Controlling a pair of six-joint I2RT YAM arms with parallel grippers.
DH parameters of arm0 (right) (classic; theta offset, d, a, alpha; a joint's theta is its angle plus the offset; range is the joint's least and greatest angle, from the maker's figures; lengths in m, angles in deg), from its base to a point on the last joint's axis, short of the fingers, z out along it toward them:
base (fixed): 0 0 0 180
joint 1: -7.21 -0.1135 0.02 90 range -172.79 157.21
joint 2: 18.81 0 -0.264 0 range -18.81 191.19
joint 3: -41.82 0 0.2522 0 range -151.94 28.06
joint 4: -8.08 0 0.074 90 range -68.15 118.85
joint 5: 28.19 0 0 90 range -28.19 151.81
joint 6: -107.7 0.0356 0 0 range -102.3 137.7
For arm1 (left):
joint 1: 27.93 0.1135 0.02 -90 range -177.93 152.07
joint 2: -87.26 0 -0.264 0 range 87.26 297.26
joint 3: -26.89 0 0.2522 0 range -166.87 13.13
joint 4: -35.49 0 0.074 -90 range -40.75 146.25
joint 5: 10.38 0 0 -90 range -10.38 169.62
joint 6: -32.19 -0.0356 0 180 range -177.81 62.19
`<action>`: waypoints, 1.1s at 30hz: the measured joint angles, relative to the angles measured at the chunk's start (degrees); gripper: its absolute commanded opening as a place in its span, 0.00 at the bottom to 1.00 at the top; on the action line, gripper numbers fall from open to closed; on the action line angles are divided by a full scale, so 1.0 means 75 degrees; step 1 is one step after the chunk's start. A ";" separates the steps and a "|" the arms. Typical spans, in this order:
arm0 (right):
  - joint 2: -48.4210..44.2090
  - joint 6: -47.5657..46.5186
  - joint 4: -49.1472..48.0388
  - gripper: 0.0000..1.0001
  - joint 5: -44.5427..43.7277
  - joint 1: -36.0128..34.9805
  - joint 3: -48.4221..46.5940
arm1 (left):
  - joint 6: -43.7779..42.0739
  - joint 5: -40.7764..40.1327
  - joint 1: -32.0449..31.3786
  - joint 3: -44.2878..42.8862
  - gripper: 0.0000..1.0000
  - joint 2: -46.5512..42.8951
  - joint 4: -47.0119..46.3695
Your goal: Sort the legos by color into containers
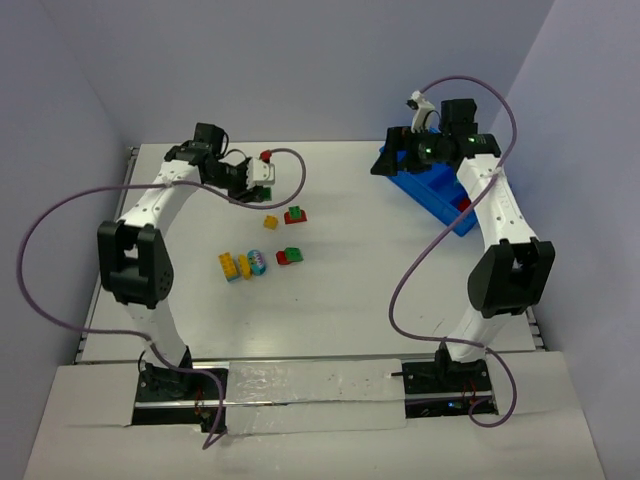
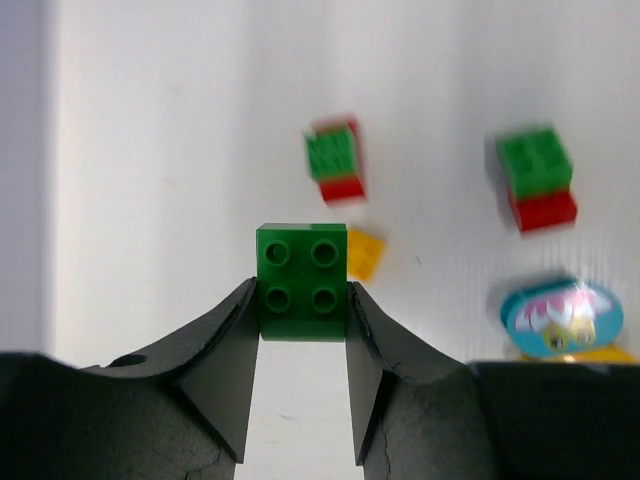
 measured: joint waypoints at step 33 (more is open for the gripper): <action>0.1753 0.2977 -0.1975 0.66 0.2674 -0.1936 -0.1171 | 0.4051 0.0072 -0.1922 0.0597 0.04 -0.1674 -0.3992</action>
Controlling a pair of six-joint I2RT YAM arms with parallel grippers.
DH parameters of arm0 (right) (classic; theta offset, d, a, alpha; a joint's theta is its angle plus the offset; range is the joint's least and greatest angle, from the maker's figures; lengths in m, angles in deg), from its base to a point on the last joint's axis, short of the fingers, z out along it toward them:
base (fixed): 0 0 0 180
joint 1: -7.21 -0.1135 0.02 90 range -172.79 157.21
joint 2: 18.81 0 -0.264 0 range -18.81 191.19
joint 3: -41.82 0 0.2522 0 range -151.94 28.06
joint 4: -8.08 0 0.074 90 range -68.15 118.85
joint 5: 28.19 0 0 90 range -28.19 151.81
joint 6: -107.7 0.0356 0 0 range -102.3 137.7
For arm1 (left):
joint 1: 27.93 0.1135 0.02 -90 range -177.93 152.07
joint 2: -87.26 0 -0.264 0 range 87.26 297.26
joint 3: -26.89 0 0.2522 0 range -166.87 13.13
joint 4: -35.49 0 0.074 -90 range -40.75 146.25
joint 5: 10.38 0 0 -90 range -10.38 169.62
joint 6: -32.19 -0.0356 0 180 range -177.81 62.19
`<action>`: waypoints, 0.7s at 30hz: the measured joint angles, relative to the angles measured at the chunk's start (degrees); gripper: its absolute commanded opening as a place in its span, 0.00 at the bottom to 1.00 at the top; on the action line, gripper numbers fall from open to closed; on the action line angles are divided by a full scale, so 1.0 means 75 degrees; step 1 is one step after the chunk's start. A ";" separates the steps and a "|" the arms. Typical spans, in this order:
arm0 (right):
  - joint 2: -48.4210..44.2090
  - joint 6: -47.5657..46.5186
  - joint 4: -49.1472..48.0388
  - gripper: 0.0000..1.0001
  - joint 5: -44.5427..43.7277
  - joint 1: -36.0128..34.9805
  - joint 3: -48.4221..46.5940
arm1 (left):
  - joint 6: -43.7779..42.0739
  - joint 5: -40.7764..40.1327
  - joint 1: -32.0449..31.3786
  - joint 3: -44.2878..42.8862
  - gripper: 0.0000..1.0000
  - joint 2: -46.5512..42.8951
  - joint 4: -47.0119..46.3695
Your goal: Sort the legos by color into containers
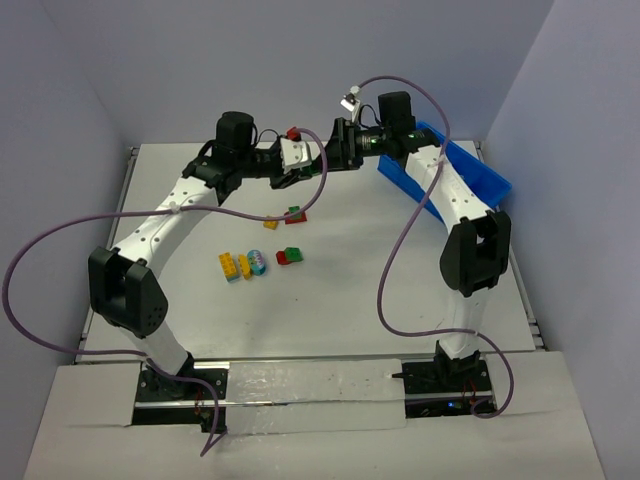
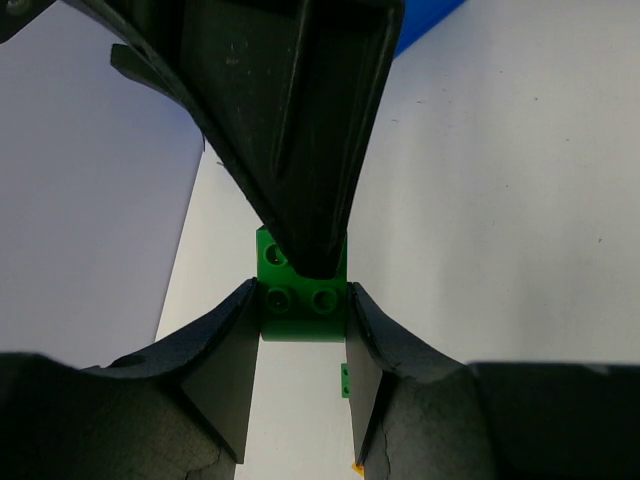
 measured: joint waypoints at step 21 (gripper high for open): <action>0.0128 -0.0043 0.0017 0.00 -0.0576 0.0466 -0.0483 | 0.1267 -0.0882 0.0037 0.0353 0.99 0.0006 -0.0889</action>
